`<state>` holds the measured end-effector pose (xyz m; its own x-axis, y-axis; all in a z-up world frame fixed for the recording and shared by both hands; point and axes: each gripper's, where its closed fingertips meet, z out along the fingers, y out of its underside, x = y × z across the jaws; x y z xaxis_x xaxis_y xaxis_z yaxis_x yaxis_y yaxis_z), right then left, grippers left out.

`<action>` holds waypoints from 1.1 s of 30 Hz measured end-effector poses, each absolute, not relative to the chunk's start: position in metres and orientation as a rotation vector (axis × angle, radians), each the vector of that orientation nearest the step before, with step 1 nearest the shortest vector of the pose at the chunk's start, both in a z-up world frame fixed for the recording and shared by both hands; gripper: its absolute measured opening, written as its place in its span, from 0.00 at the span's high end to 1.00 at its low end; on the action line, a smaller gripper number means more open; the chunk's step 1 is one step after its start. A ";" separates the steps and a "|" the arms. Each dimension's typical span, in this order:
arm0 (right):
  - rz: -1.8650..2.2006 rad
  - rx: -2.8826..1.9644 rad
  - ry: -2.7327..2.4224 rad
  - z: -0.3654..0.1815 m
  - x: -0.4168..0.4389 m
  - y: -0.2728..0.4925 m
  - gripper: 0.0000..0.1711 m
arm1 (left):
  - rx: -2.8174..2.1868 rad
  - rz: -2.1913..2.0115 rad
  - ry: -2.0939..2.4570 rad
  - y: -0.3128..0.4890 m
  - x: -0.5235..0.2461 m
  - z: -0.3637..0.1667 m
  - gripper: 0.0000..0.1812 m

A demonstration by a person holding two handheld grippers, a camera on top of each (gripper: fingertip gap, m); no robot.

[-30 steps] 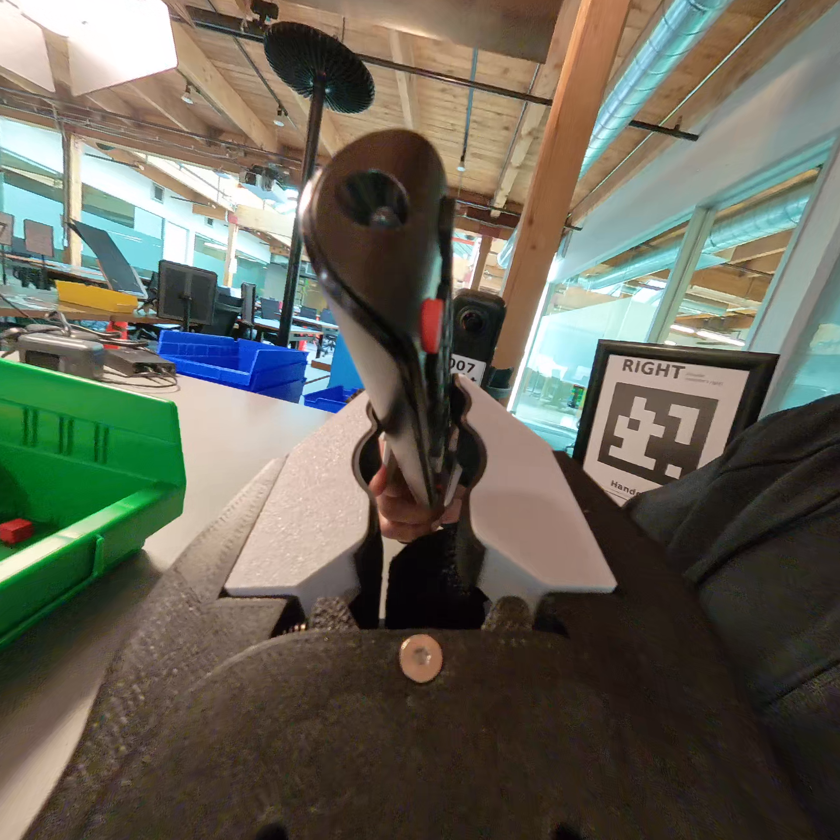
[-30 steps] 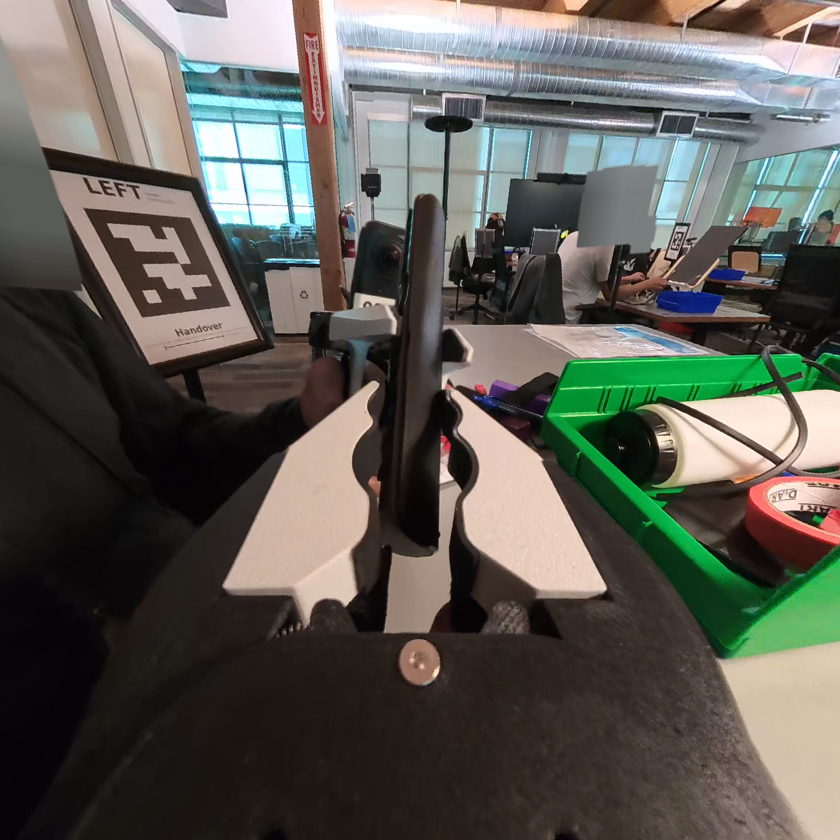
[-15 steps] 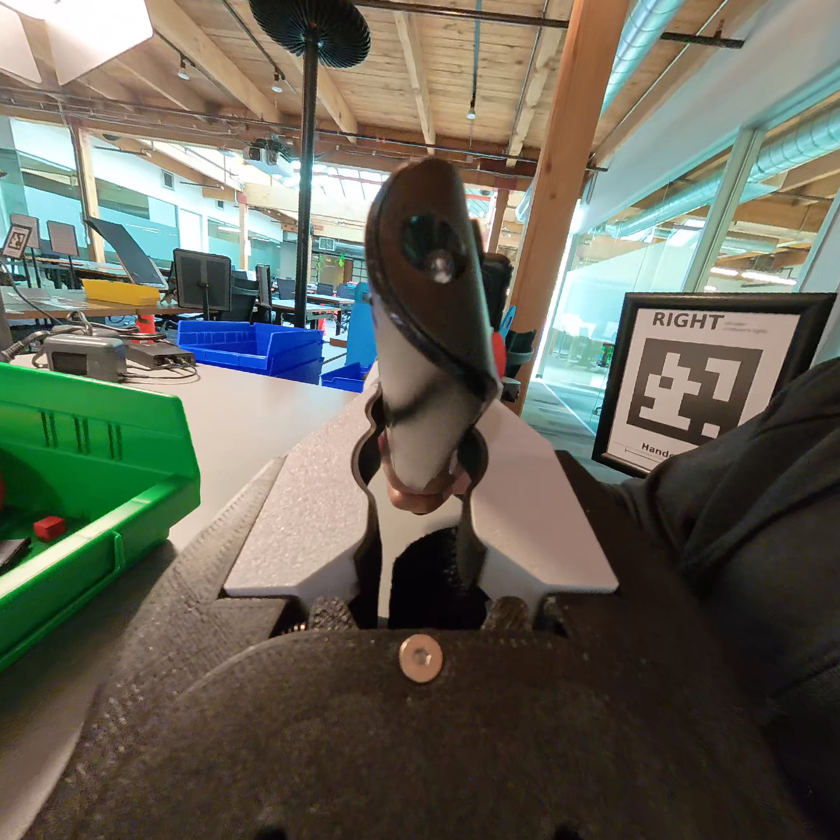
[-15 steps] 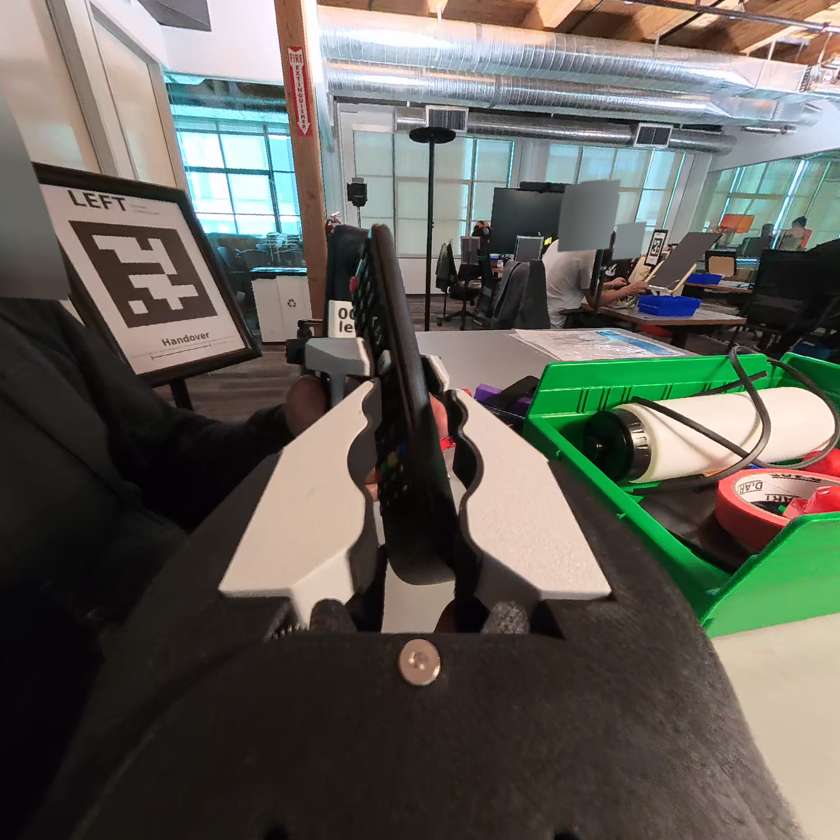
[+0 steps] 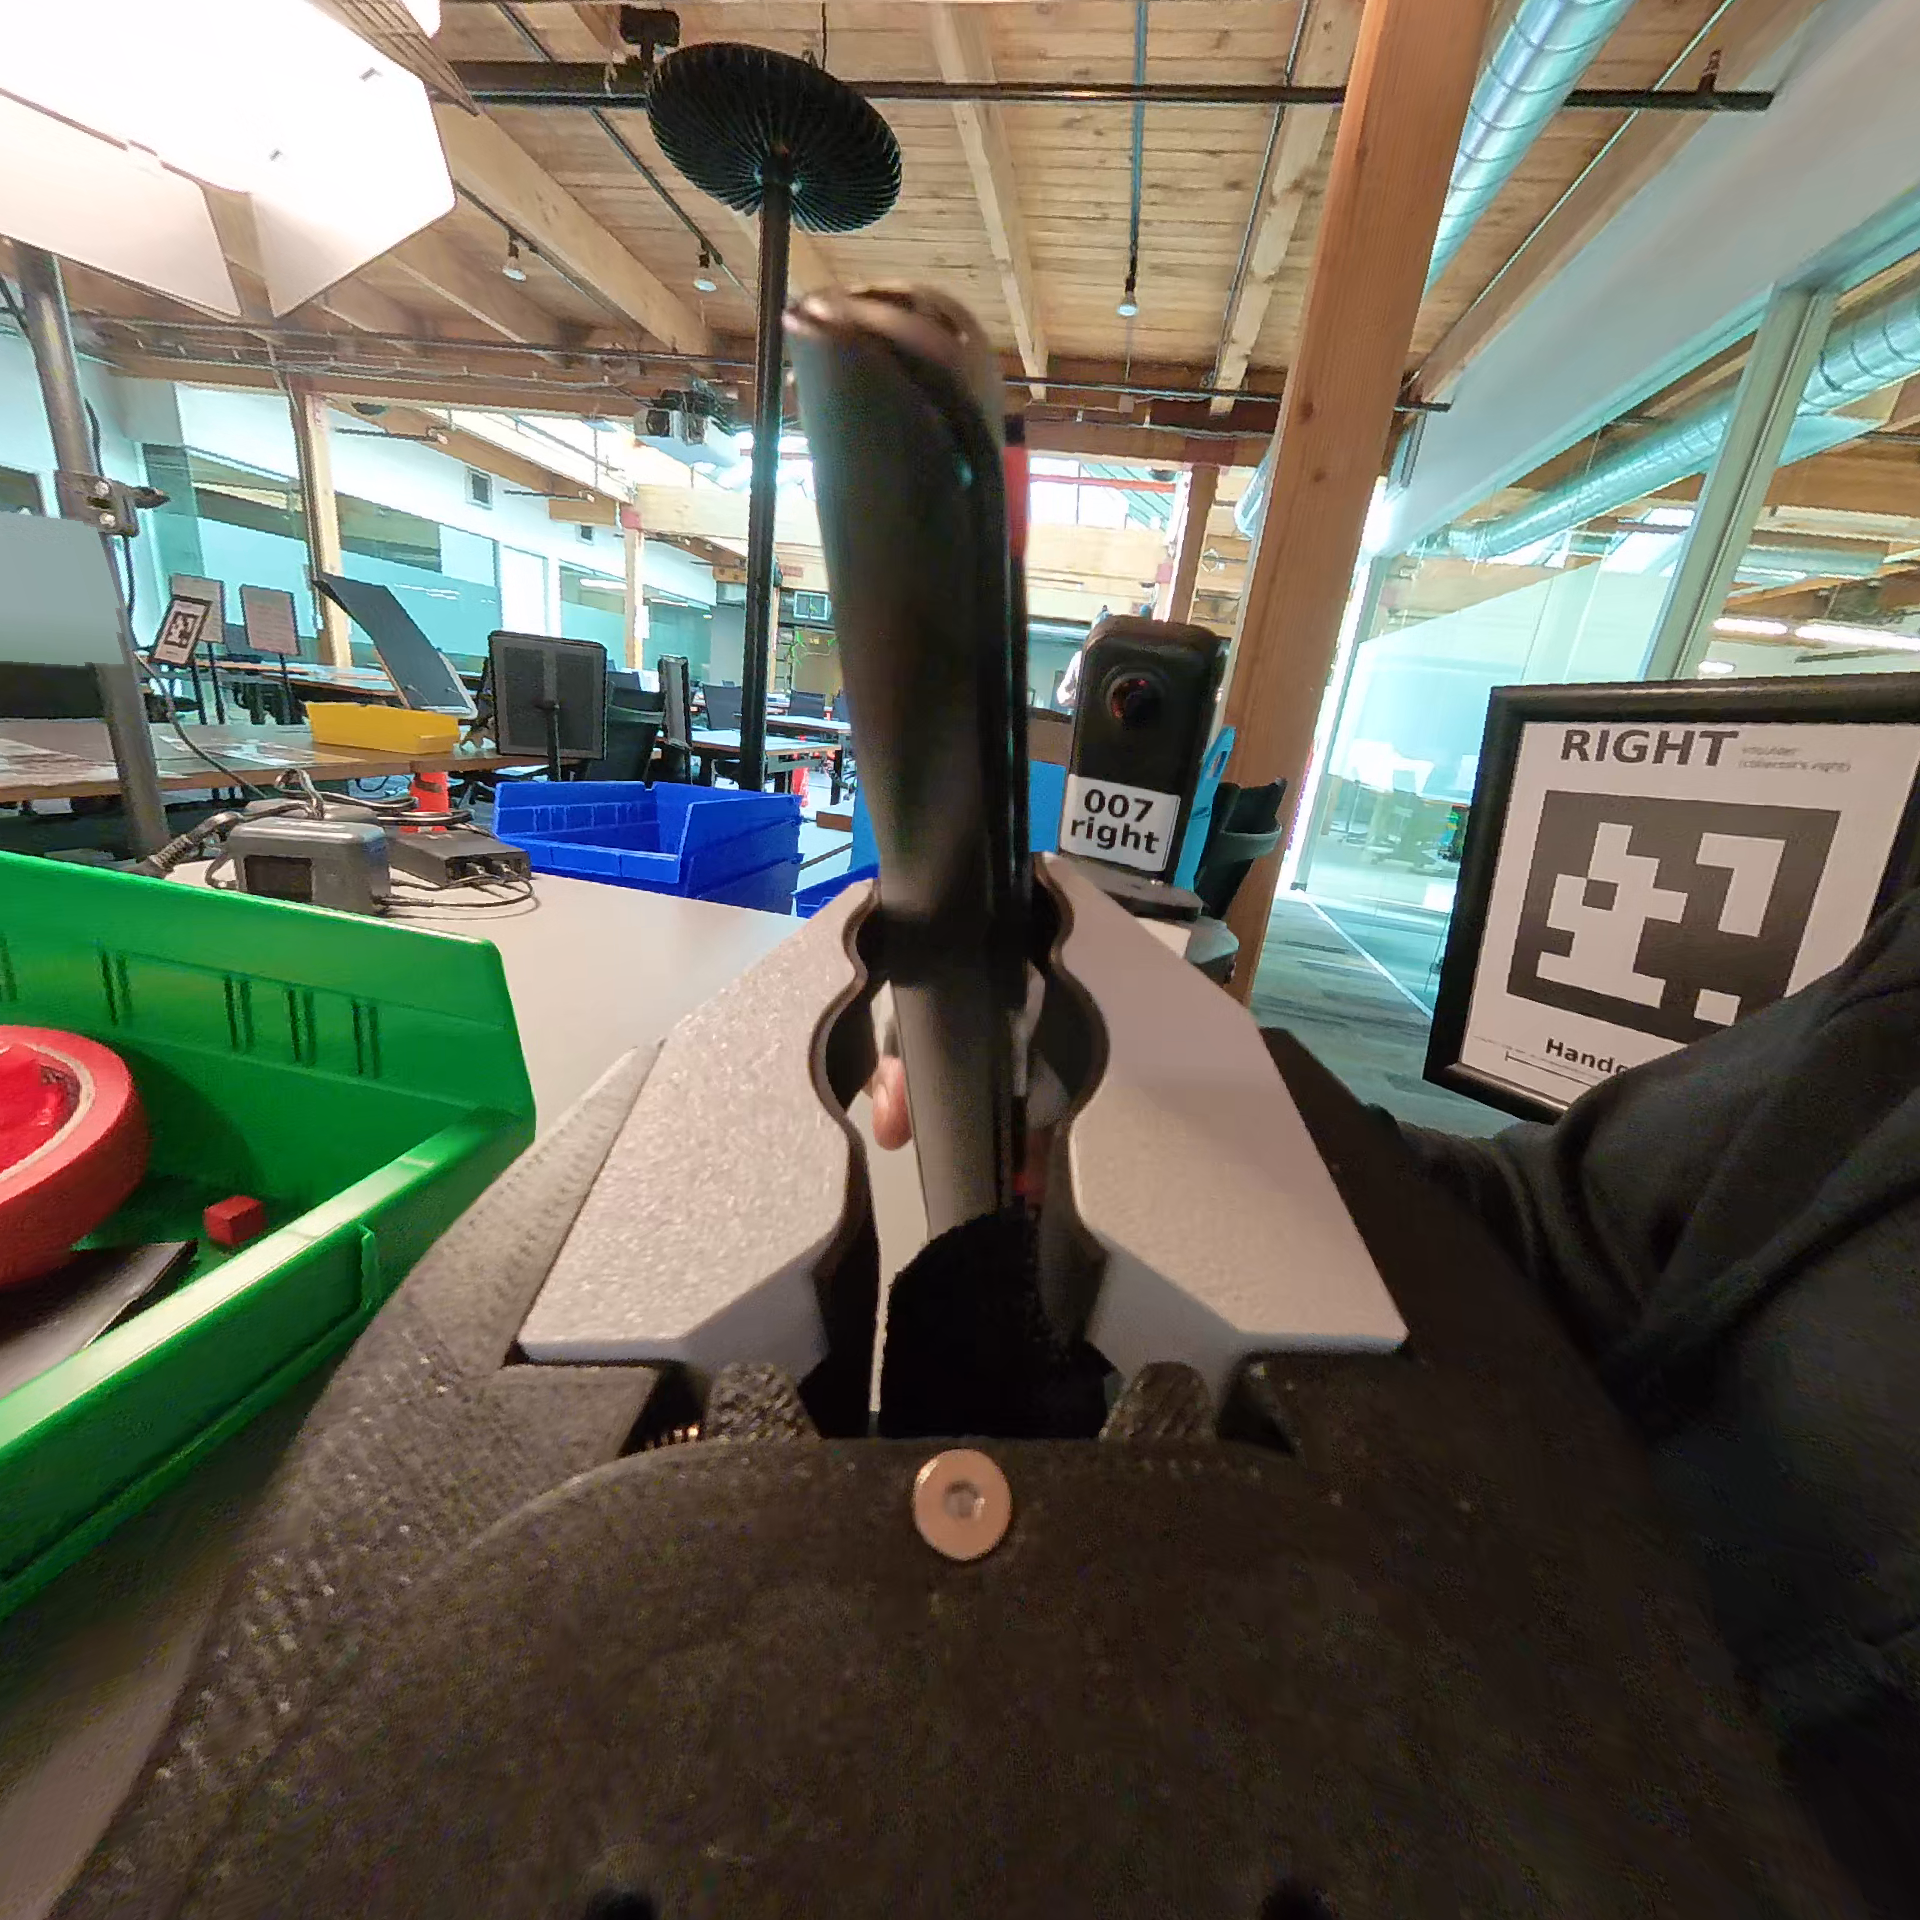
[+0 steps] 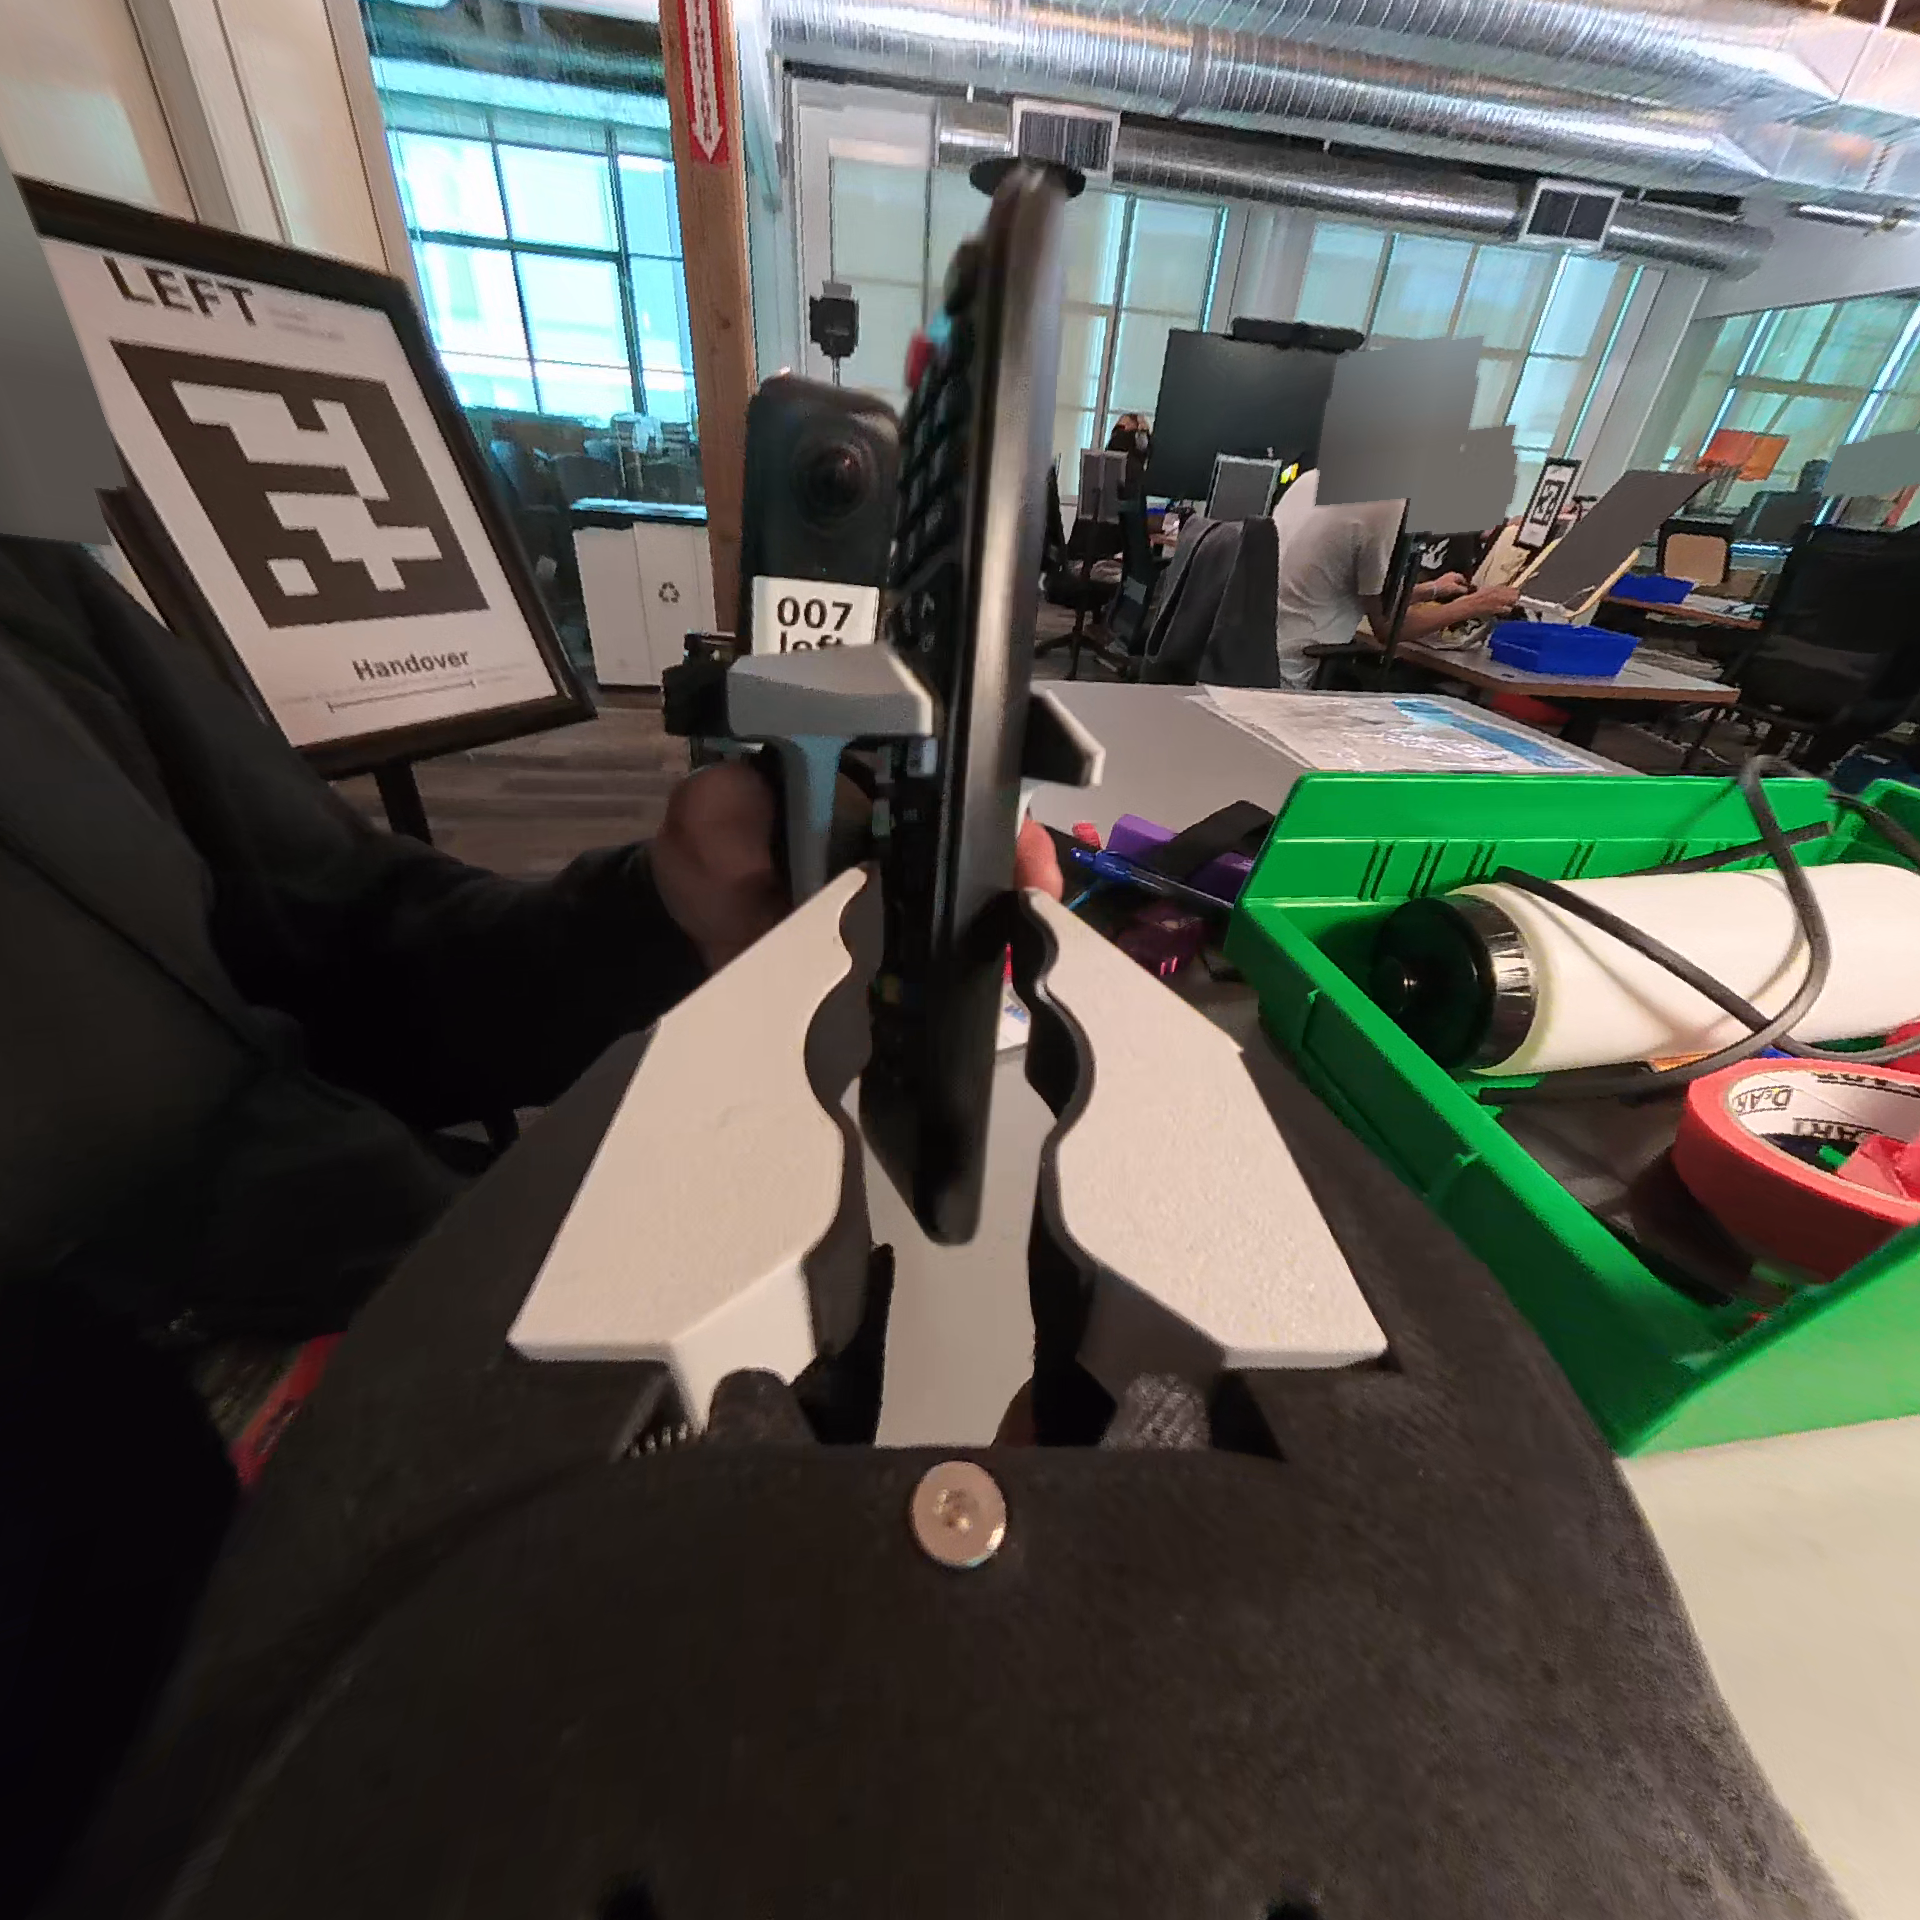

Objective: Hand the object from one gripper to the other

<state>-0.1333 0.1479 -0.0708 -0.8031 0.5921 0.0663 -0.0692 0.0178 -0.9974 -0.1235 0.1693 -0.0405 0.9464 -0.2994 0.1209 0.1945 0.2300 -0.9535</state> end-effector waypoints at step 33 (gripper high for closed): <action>2.023 -0.384 -1.427 -0.014 -0.114 0.164 0.85 | -1.478 -0.039 0.239 0.191 -0.111 -0.074 0.80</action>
